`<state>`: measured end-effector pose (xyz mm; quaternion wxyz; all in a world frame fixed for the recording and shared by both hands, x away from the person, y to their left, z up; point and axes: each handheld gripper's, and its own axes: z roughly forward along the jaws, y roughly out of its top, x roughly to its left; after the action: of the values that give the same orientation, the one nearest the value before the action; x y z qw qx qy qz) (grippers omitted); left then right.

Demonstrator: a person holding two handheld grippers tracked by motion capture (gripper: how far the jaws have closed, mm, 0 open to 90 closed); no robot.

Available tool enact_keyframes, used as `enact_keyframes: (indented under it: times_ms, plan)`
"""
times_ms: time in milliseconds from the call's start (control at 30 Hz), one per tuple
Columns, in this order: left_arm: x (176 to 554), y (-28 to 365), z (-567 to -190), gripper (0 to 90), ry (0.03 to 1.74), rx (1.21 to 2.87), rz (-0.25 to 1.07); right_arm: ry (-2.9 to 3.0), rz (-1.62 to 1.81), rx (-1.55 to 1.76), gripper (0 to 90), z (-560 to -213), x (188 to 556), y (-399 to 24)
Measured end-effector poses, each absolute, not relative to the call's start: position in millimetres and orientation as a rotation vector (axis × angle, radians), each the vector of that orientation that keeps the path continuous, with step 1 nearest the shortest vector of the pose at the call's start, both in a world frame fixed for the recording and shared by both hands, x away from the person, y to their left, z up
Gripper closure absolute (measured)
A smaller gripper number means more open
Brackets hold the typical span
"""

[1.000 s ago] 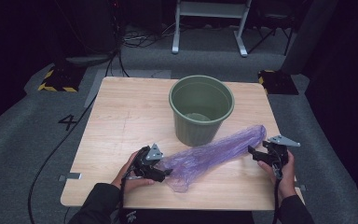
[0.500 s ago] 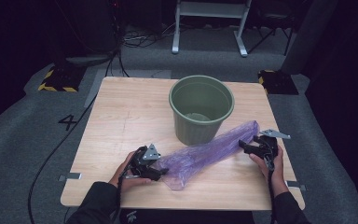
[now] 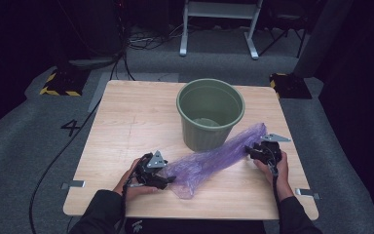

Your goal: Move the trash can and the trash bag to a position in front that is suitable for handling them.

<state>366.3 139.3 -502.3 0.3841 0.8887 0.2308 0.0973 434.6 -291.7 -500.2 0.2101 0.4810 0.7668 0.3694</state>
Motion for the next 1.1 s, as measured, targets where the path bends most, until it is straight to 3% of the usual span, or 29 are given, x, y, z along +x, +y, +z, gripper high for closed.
enact_keyframes:
  times_ms: [167,233,300,400,800,1100]
  plan:
    - [366.8,146.4,-502.7,33.3,0.569,2.260,0.236,2.168,1.026,1.266,81.3,-501.0,433.8,-287.5]
    - [366.6,146.8,-502.8,30.1,0.583,2.269,0.241,2.189,1.030,1.232,85.2,-501.0,432.4,-286.2]
    - [366.4,146.4,-503.0,20.5,0.605,2.277,0.239,2.197,1.037,1.205,85.8,-501.0,430.8,-285.7]
    - [366.5,146.7,-501.9,16.0,0.653,2.263,0.245,2.192,1.061,1.186,85.9,-500.4,428.1,-287.3]
    - [365.6,170.0,-471.5,17.4,0.769,2.036,0.315,2.101,1.162,1.126,87.2,-483.1,413.4,-298.5]
    - [360.2,155.6,-466.2,17.9,0.710,2.068,0.318,2.045,1.231,1.051,87.5,-468.2,401.8,-297.7]
